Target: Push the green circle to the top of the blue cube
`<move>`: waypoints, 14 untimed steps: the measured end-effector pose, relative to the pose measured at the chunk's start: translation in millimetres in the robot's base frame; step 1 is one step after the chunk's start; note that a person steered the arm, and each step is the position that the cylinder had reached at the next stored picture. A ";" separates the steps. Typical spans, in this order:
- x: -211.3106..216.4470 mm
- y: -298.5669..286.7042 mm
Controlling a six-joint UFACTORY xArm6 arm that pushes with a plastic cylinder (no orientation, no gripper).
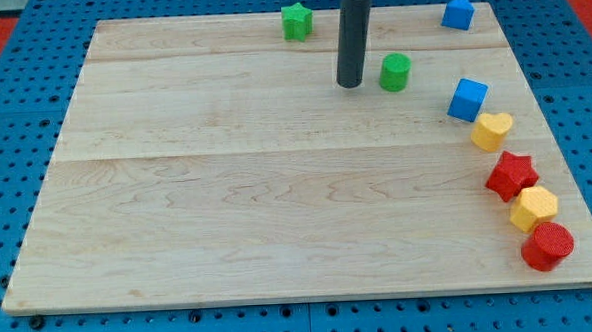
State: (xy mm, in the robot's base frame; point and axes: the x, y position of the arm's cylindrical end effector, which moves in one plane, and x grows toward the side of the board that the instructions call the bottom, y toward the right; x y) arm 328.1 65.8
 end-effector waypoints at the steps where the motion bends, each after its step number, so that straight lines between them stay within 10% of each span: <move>1: -20.0 21.7; 8: 56.8 69.3; 14: -10.4 52.7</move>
State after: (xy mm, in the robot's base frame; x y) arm 317.7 118.5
